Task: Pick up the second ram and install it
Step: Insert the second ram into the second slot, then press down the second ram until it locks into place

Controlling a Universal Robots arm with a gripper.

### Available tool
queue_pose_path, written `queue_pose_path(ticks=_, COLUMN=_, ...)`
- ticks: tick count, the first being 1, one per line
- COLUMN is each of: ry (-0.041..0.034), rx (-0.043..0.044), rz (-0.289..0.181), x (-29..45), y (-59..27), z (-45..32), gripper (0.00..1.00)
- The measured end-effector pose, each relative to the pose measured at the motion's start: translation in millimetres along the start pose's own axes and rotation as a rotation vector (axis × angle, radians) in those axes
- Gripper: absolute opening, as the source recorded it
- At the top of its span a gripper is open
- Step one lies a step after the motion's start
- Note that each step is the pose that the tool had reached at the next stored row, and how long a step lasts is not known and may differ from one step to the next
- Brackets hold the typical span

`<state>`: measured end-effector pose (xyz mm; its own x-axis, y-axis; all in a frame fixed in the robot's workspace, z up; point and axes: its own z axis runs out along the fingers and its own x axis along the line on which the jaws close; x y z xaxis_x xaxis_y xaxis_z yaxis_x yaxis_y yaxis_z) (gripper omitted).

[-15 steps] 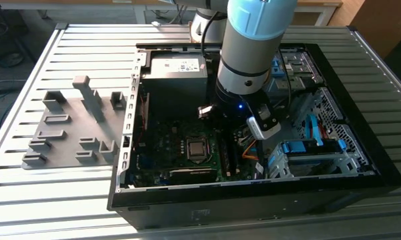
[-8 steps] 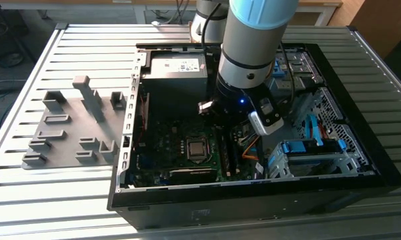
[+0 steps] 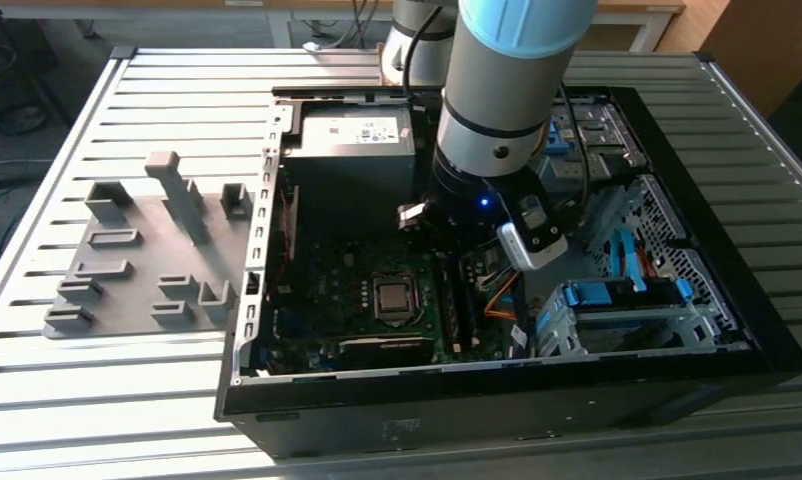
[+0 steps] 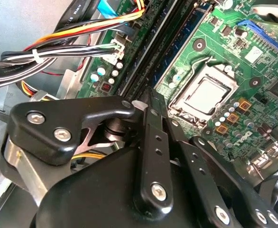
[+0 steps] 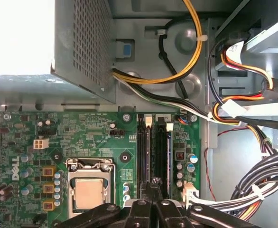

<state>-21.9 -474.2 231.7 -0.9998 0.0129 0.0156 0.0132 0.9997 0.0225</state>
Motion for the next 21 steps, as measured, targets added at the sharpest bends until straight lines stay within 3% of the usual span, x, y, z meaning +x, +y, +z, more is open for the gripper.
queue_pose_path(ticks=9, ry=-0.0012, rx=0.0023, rz=0.0, x=-0.1, y=-0.1, z=8.5, gripper=0.11)
queue_pose_path(ticks=21, ry=-0.0009, rx=0.0022, rz=0.0, x=-0.2, y=-0.4, z=13.0, gripper=0.11)
